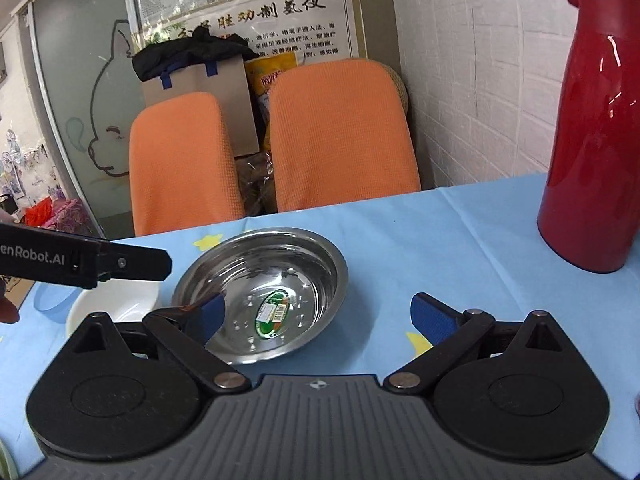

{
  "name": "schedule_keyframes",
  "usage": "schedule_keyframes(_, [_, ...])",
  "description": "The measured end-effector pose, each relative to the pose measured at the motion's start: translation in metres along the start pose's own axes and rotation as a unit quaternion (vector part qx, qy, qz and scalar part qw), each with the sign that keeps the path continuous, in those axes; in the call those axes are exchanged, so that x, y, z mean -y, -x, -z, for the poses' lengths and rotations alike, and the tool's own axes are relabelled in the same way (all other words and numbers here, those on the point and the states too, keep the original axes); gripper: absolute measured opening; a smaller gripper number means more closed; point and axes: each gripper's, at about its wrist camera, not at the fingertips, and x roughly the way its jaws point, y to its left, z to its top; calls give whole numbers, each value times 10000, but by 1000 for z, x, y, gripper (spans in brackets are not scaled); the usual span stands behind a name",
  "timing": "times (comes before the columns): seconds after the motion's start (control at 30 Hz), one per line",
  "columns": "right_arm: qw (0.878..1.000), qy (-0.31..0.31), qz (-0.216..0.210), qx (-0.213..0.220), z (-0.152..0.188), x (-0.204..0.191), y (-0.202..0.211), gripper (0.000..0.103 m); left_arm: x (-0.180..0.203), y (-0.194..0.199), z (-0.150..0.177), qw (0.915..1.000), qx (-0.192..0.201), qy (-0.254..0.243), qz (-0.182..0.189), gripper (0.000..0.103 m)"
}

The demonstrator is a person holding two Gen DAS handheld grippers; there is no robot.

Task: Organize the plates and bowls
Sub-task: 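Close the left gripper on the steel bowl rim while the right gripper grips it, then lift the steel bowl and carry it toward the plate stack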

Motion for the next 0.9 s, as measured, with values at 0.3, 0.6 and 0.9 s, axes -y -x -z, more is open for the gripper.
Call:
schedule_keyframes(0.3, [9984,-90,26,-555,4,5,-60,103,-8,-72,-11,9985,-489,-207,-135,67])
schedule_keyframes(0.6, [9978,236,-293,-546,9,-9,-62,86,10,-83,-6,9959,-726,-479,-229,41])
schedule_keyframes(0.9, [9994,317,-84,-132,14,-10,-6,86,46,-22,5,9973,-421,-588,-118,40])
